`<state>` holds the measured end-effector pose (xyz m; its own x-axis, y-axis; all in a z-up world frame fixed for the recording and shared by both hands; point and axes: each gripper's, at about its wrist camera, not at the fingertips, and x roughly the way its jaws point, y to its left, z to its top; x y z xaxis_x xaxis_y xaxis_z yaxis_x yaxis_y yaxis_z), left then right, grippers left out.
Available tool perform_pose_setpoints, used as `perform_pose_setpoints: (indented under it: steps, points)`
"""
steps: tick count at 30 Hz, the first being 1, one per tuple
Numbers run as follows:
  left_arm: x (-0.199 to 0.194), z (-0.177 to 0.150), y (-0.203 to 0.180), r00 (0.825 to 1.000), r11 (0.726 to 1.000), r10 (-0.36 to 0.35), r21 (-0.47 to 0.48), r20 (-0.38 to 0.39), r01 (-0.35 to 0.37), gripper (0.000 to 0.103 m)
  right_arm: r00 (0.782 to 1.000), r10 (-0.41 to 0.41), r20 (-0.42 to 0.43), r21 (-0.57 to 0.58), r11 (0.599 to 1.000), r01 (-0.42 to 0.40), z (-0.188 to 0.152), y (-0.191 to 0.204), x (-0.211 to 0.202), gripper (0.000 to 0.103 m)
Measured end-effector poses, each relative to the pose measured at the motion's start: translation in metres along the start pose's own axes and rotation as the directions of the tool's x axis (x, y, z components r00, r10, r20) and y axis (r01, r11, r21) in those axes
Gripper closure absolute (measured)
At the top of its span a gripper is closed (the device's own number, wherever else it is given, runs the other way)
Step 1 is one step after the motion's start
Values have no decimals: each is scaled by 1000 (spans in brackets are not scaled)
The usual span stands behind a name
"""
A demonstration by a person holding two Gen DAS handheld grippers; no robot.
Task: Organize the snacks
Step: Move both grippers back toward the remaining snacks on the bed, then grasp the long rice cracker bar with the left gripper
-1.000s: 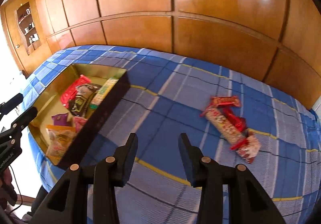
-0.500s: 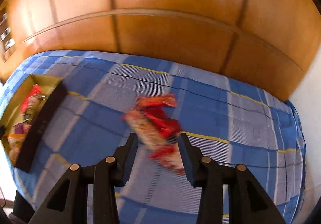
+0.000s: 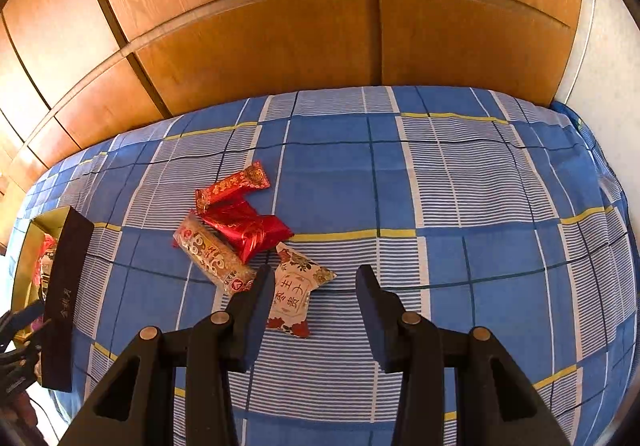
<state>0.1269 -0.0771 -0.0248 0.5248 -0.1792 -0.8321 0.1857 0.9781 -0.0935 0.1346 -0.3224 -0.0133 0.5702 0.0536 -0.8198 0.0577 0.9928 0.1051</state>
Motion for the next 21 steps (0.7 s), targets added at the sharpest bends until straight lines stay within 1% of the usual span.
perform_pose_setpoints:
  steps: [4,6,9,12,17,18,19,20,21]
  points:
    - [20,14,-22,999,999,-42,11,-32,42,48,1000,7,-13,40,999,-6,4,-6,2,60]
    - [30,23,-33,996,997,-73,6,-53,74,48,1000,10,-13,56,998,-10,5,-8,2,60]
    - [50,38,-48,986,991,-133,-43,-98,130,48,1000,15,-18,70,997,-14,6,-10,1,60]
    - [70,51,-66,978,984,-163,-91,-130,152,49,1000,22,-13,77,997,-21,7,-10,0,60]
    - [100,73,-86,970,972,-179,-180,-167,148,46,999,31,-15,97,995,-30,7,-13,0,60]
    - [106,78,-91,968,968,-183,-202,-169,148,45,999,33,-16,99,995,-31,7,-13,1,60]
    - [111,81,-93,968,966,-185,-214,-170,147,39,999,33,-16,99,995,-31,7,-13,0,60]
    - [116,84,-95,968,964,-179,-227,-174,137,37,999,36,-16,99,995,-34,8,-13,0,60]
    - [122,88,-97,968,962,-171,-241,-181,125,37,999,38,-15,98,995,-37,8,-12,0,60]
